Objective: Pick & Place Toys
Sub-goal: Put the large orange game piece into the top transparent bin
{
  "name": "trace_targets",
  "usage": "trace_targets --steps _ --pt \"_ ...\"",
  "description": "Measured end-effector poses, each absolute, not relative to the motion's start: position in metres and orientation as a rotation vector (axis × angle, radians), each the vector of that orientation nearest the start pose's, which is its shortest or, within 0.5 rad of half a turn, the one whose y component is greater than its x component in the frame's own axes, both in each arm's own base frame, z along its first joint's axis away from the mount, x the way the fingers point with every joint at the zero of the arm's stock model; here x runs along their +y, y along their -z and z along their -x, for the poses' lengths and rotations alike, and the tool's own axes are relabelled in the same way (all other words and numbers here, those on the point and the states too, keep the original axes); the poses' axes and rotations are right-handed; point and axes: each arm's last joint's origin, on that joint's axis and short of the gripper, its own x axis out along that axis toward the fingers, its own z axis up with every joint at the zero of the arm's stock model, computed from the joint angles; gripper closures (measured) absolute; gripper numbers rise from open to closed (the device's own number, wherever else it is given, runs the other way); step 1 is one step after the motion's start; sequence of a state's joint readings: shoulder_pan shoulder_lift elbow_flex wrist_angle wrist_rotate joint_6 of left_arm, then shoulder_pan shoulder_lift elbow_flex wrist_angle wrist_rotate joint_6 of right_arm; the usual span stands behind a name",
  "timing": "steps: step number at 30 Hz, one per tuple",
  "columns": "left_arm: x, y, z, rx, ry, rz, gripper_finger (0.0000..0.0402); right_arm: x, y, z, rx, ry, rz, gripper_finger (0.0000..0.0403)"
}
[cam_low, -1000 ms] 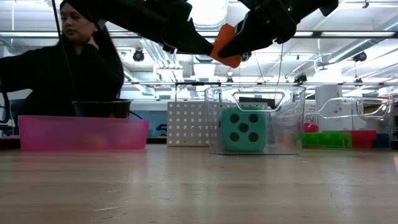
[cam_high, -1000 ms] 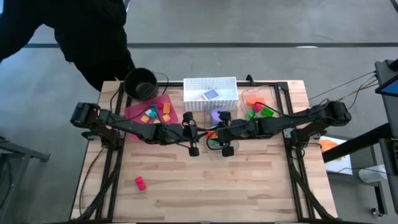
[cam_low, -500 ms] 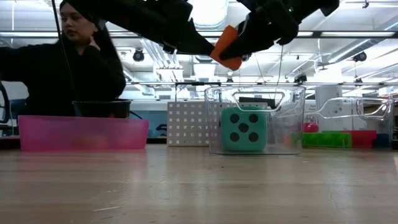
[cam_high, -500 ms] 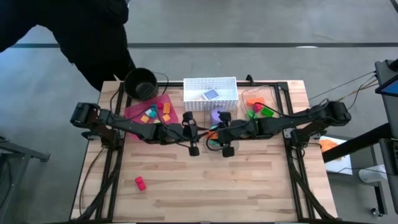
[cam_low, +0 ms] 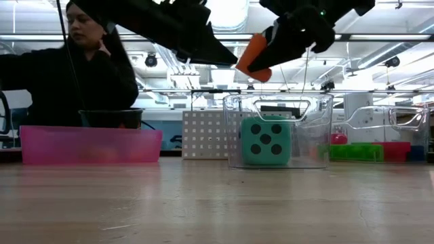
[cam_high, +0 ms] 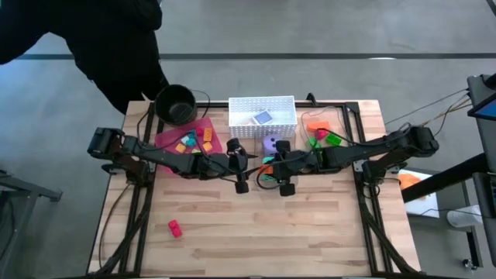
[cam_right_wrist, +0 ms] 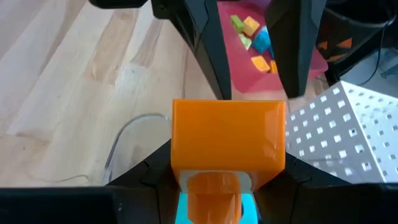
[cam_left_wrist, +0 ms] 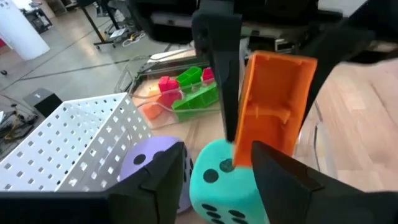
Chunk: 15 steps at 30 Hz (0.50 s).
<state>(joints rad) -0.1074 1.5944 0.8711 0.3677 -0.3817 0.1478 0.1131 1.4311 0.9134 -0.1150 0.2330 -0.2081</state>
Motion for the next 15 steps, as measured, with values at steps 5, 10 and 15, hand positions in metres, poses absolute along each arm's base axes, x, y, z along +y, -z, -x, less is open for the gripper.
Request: trace_targets --steps 5,10,15 --pt "-0.025 -0.215 -0.337 0.388 -0.274 -0.24 0.0209 0.026 -0.246 -0.29 0.676 0.059 0.284 0.0241" --pt "-0.025 -0.215 -0.336 0.39 -0.274 -0.241 0.0209 0.023 -0.255 -0.272 0.725 0.124 0.254 0.0241" --pt "-0.025 -0.215 -0.336 0.397 -0.273 -0.242 0.0208 0.018 -0.266 -0.251 0.766 0.227 0.241 0.0241"
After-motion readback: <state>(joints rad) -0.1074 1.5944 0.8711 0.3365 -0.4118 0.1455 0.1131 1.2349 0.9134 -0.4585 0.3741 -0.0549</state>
